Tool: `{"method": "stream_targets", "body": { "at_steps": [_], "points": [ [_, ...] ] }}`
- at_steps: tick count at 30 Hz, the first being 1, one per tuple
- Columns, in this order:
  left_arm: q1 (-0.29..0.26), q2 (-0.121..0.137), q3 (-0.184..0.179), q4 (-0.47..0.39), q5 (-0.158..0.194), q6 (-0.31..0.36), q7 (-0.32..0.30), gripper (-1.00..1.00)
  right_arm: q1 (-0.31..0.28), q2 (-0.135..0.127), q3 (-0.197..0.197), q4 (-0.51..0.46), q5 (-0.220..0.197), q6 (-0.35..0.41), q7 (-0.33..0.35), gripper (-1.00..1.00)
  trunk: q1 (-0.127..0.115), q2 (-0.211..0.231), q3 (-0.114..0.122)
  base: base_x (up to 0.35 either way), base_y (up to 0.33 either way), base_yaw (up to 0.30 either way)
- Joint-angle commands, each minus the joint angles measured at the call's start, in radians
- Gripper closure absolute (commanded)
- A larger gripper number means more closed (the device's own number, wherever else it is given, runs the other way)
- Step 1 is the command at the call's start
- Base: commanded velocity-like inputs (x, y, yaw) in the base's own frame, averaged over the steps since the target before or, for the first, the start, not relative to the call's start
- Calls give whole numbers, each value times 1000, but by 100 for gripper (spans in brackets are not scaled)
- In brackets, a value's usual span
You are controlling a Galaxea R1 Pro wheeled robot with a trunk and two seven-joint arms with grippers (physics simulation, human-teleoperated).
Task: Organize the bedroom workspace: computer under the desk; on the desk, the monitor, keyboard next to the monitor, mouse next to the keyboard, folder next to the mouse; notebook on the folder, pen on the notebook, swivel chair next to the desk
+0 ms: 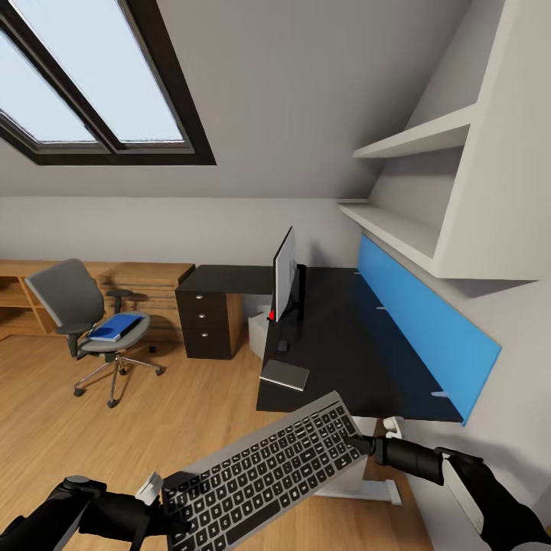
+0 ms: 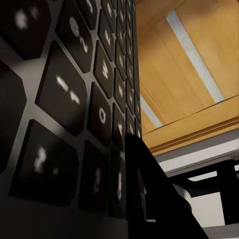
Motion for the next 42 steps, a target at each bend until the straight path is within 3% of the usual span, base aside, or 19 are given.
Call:
{"method": "stream_targets", "body": {
  "at_steps": [1,42],
  "points": [
    [0,1,-5,0,3,9,-2,100,0,0,1,0,-8,8,0,-100,0,-1,0,0,0,0],
    [0,0,-5,-1,3,-4,-2,100,0,6,53,35,-10,7,0,-100,0,-1,0,0,0,0]
  ]
}}
